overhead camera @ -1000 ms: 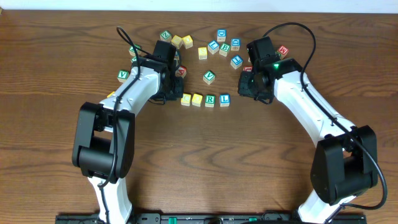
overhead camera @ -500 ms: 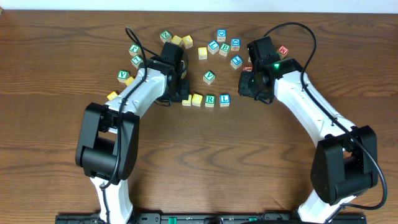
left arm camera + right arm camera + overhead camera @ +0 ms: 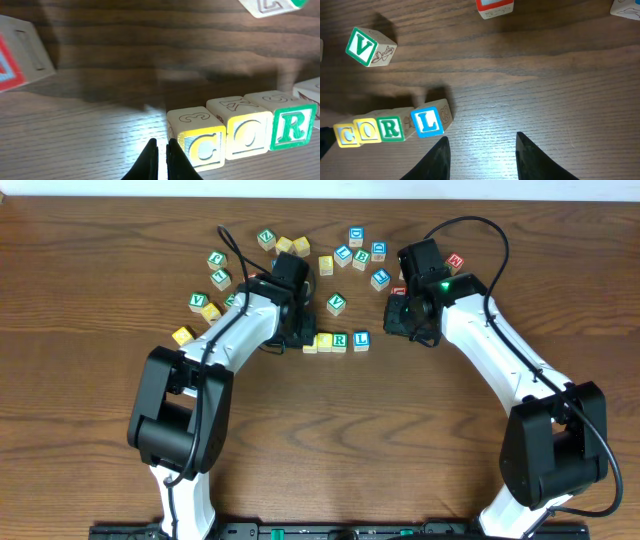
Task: Spell out CORL
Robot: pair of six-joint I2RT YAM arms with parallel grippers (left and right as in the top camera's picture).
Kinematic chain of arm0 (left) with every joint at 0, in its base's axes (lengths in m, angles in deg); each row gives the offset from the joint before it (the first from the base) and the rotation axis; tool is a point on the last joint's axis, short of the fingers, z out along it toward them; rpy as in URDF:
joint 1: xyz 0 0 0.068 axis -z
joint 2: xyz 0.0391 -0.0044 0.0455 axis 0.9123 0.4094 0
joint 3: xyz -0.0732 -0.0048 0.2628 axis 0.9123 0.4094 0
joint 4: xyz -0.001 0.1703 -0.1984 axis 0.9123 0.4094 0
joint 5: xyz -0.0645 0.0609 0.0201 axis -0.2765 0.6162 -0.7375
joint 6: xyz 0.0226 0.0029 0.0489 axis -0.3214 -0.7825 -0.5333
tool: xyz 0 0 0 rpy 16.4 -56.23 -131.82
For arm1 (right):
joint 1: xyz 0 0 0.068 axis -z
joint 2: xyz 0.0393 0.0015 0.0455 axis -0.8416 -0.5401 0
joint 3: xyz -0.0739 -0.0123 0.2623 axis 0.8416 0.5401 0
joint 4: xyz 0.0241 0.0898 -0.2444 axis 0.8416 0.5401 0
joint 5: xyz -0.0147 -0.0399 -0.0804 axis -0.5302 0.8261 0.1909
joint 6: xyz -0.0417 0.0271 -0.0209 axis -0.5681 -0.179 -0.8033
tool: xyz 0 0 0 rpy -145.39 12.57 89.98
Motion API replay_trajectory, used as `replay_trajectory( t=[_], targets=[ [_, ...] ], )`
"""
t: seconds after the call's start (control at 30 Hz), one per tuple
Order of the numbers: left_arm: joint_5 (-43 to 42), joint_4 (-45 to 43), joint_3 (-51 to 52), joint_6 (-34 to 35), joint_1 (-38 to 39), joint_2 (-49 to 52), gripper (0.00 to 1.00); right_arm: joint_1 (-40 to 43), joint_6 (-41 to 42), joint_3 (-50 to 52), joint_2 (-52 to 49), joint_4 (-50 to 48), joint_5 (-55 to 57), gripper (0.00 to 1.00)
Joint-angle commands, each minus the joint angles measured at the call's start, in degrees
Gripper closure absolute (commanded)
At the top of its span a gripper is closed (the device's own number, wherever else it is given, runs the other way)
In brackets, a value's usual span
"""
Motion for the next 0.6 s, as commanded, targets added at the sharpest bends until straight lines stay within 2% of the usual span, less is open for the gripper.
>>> replay_trajectory(
  t=[0.0,0.57],
  targets=[
    [-0.50,-0.07,0.24,-0.28,0.46,0.52,0.92,0.44,0.15,0.44,-0.61,0.22,0.57,0.63],
    [-0.96,-1.31,0.24,-0.04,0.61,0.52,0.92,0.20,0.00,0.46,-4.11,-0.28,-0.59,0.64]
  ],
)
